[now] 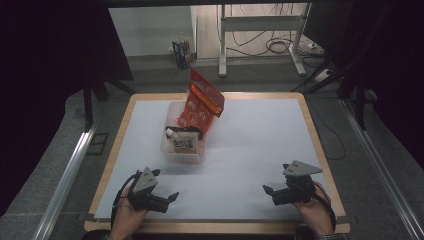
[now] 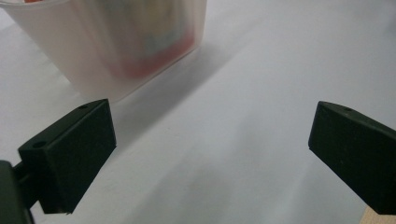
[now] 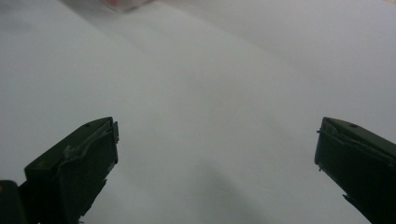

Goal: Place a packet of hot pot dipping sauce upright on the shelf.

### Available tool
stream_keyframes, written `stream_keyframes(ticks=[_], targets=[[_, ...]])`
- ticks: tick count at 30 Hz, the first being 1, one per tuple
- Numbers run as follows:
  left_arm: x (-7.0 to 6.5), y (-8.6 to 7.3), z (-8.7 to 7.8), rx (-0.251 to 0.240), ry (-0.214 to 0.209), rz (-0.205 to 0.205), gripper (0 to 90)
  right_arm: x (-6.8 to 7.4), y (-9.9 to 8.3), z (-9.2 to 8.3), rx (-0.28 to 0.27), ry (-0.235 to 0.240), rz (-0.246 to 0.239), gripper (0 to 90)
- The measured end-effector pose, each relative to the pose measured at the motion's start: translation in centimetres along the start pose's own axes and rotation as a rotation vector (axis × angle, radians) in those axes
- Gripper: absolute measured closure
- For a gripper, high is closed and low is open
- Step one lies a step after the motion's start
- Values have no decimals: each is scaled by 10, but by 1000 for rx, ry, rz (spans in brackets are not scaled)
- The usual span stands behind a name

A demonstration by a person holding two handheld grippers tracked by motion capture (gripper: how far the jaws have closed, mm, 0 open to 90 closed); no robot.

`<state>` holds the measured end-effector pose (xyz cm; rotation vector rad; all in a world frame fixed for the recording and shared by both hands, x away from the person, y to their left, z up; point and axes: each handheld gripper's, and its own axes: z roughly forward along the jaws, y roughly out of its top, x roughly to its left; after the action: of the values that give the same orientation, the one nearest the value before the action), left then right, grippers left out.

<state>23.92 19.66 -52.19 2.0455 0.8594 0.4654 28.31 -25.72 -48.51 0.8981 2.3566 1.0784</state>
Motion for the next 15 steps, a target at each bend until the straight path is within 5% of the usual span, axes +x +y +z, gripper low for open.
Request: stream_keyframes(ticks=[15], targets=[[0,0,1,7,4,2,7,-12,-16,-10,14,-44,45,0]])
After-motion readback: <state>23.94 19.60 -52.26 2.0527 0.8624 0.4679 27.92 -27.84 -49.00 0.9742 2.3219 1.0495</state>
